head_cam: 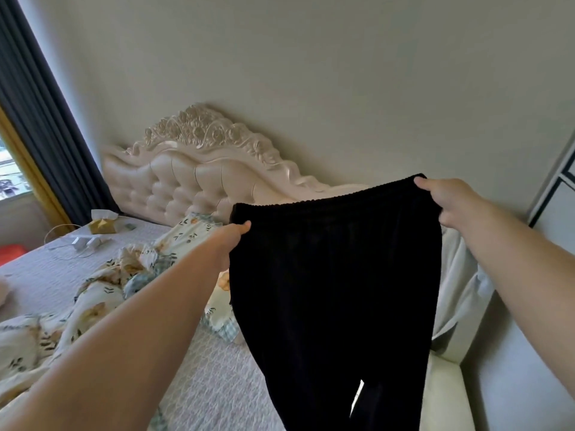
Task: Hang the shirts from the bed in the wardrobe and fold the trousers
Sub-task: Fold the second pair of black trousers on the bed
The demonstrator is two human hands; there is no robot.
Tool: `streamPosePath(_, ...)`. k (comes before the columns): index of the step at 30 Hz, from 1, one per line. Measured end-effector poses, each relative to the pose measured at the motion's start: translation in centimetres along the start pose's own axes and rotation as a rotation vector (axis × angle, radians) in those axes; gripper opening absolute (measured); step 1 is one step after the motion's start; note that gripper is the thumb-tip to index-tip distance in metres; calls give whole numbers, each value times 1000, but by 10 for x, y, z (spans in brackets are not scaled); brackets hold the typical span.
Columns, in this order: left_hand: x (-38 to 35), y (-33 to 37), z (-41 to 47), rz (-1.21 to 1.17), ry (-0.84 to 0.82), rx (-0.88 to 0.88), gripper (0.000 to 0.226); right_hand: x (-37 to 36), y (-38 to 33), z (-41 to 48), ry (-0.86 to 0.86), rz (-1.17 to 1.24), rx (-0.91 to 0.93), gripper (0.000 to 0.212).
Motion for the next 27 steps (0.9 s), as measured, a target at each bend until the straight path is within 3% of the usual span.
streamPosePath(2, -7, 14, -2, -51, 32, -15, 43, -8, -11, -2, 55, -55, 47, 41)
streamPosePath(6, -57, 58, -16, -167, -55, -150, 41, -53, -63, -28, 119, -213, 333, 18)
streamPosePath(9, -96, 77, -36, -93, -113, -316, 37, -105, -86, -64, 92, -330, 521, 25)
streamPosePath(12, -126, 78, -58, 91, -312, -475, 18, -141, -77, -76, -44, -267, 527, 17)
streamPosePath(14, -134, 77, -69, 197, -410, -565, 29, -154, -72, -78, -131, -259, 489, 14)
streamPosePath(16, -131, 79, -71, 227, -304, -638, 29, -165, -71, -82, -248, -289, 484, 12)
streamPosePath(19, -109, 82, -63, 89, -29, -625, 13, -173, -66, -89, -481, -229, 526, 12)
streamPosePath(21, -102, 81, -55, 2, -31, -557, 12, -150, -58, -84, -398, -120, 551, 17)
streamPosePath(24, -90, 82, -46, -77, -122, -469, 36, -101, -1, -54, -176, 171, 297, 13)
streamPosePath(27, -76, 88, -44, -173, -190, -453, 44, -91, 90, -37, -162, 273, -65, 15)
Point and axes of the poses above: each hand's wrist, its own z-axis towards the middle knuckle, its own x-axis out of the back of the hand, y = z × x, the point moved 8 cm from there along z, towards the middle knuckle, and after that the axes turned 8 degrees about -y, right-handed, at the moved point
